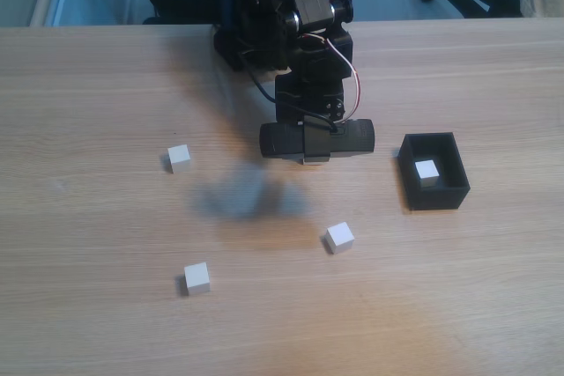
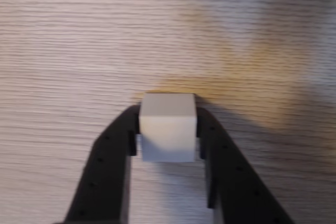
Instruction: Pick blocks and place them in the box.
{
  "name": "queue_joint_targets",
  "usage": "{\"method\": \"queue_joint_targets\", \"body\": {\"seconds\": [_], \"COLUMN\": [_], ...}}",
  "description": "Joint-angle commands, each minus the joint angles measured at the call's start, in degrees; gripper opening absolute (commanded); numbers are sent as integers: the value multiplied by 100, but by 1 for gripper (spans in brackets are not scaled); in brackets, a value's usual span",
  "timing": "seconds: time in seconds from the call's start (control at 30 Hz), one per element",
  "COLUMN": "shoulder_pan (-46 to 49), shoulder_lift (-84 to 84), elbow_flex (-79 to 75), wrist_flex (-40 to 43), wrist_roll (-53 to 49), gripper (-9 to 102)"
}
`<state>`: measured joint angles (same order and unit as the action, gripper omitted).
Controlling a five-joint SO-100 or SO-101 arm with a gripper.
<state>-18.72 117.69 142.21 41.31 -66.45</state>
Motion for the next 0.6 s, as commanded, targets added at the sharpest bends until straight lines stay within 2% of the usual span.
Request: {"method": "queue_joint_targets", "body": {"seconds": [0.0, 0.13, 0.3, 0.57], "shoulder_pan": [-26, -246, -984, -2039], "shoulder_lift": [281, 606, 747, -132], "elbow_flex": [-88, -457, -1336, -3094], "wrist_flex": [-35, 272, 387, 694], "wrist_roll": [-79, -158, -193, -220], "gripper": [0, 0, 1, 0]}}
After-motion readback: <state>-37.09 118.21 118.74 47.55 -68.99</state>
